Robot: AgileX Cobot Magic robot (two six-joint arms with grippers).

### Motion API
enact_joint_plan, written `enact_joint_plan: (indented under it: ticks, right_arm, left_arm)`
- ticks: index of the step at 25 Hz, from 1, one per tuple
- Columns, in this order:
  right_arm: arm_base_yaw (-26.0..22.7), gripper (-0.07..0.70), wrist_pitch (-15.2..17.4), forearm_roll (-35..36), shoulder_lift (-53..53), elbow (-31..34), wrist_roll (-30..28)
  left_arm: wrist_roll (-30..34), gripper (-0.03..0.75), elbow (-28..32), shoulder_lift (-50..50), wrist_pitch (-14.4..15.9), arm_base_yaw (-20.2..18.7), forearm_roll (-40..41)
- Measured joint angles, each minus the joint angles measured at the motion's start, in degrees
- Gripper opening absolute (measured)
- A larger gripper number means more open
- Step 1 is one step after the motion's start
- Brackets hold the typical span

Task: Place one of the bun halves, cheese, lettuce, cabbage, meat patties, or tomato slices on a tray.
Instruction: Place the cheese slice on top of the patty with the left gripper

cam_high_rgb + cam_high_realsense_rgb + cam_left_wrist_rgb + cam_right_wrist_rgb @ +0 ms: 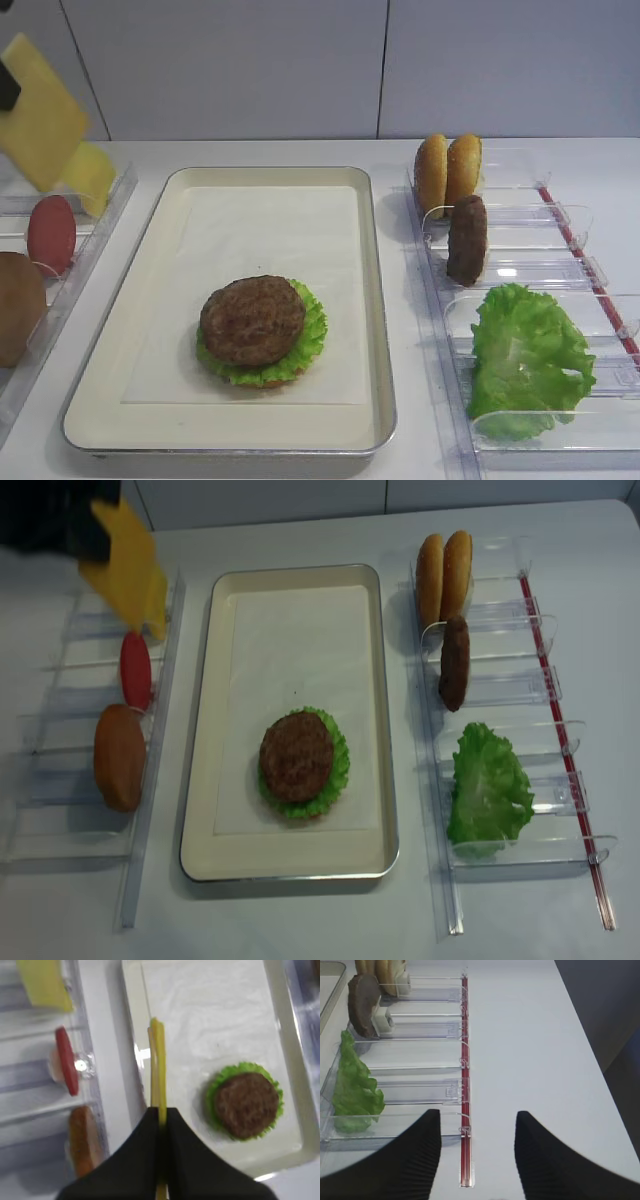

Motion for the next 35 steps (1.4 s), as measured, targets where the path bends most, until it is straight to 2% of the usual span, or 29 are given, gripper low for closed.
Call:
enact_joint_plan:
  ticks: [4,9,14,18,23,26,35]
  right_arm:
    - [0.0,0.345,0.0,0.0,0.0,0.0,0.0]
    - [0.0,0.345,0.0,0.0,0.0,0.0,0.0]
    - [0.0,0.345,0.0,0.0,0.0,0.0,0.0]
    - [0.0,0.345,0.0,0.0,0.0,0.0,0.0]
    - [0.0,0.345,0.0,0.0,0.0,0.0,0.0]
    - [0.0,0.345,0.0,0.0,0.0,0.0,0.0]
    - [0.0,0.345,0.0,0.0,0.0,0.0,0.0]
  left_arm:
    - [4.6,-0.01,13.3,-8.5,-0.1,0.0,-9.0]
    - [16.5,-0.01,28.0,-12.7,-2.1,0.0,-29.4]
    - [27.6,-0.01,37.2,-11.6,-5.0,0.0,-44.8]
    - [33.6,-0.01,40.2,-7.0,-7.6,-1.5,-55.3]
    - [37.0,-0.01,40.6,-0.5,-13.7,-8.0,-60.9]
    - [39.3,-0.01,40.6,3.1,-15.1,-10.6,-64.2]
    - [41.1,-0.01,40.6,7.4,-22.4,-11.2,-65.1]
